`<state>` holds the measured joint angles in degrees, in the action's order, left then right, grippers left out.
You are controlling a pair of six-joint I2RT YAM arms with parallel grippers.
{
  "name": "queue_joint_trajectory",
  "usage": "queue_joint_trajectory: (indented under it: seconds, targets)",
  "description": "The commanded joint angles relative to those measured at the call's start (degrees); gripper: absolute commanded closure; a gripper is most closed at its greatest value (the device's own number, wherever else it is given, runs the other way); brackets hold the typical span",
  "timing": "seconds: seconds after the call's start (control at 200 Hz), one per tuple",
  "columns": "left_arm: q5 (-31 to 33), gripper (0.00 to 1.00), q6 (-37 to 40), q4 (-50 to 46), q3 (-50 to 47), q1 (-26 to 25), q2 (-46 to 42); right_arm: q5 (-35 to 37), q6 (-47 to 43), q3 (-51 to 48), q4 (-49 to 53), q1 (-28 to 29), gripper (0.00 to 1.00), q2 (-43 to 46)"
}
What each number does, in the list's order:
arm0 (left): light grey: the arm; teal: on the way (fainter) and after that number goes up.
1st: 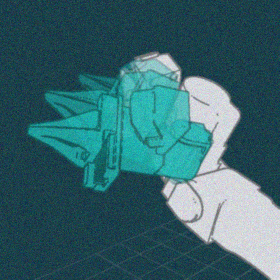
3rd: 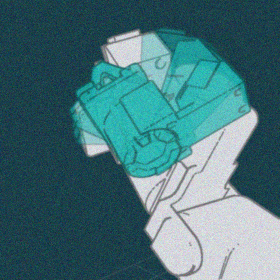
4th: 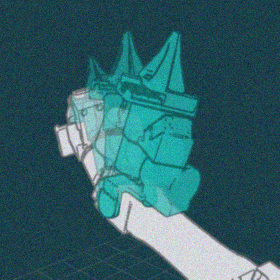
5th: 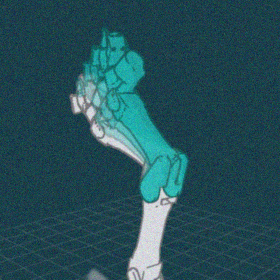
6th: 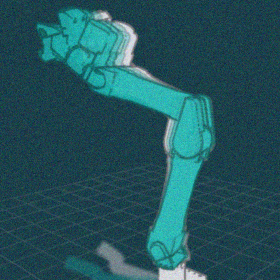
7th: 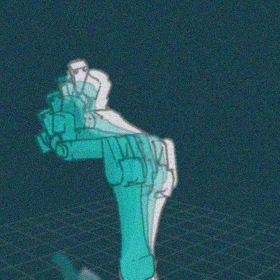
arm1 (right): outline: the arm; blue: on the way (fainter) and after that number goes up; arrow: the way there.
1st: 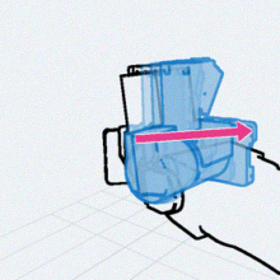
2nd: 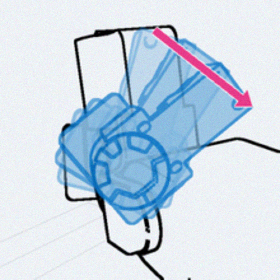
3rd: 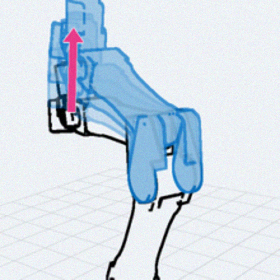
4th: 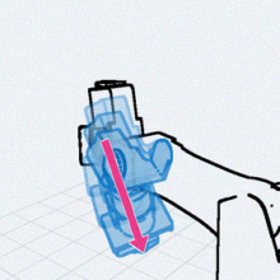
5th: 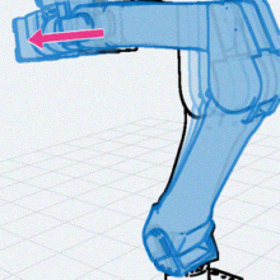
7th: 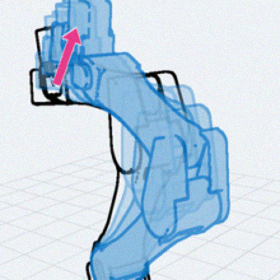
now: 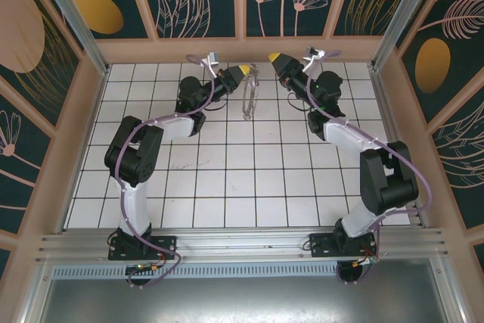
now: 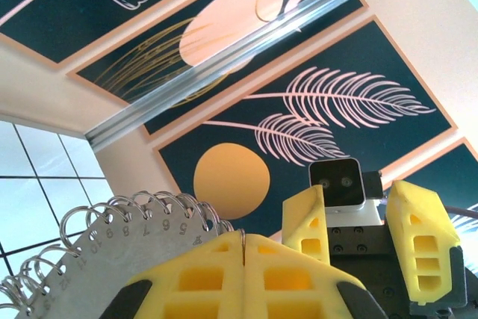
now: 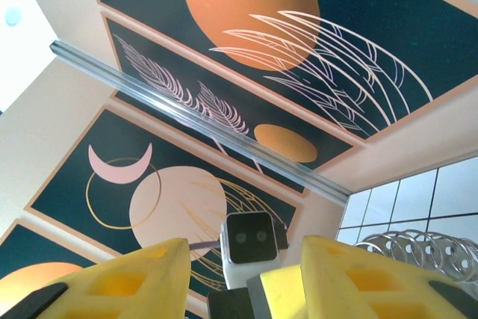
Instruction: Put the keys on the keyring
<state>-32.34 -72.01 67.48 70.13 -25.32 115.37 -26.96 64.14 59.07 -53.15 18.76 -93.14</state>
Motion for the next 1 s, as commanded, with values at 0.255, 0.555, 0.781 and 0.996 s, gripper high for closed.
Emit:
queue_joint_trajectory:
  seconds: [0.255,0.555,0.781,0.996]
  targets:
    - [3.25,1.00,-2.77,6.87,-1.13,-0.50,-2.70,0.40,4.41,4.97,-5.87,2.54,0.63,-8.10]
    - [3.07,1.00,-2.89,7.02,-0.84,-0.56,-2.61,-0.11,4.87,6.15,-6.97,3.82,0.68,-10.28]
    - [3.07,1.00,-2.84,6.96,-0.87,-0.61,-2.44,-0.42,4.77,6.36,-7.36,4.44,0.71,-10.64]
    - [3.04,1.00,-2.80,7.08,-0.70,-0.69,-2.37,-1.08,4.77,7.29,-7.23,5.29,0.72,-11.49]
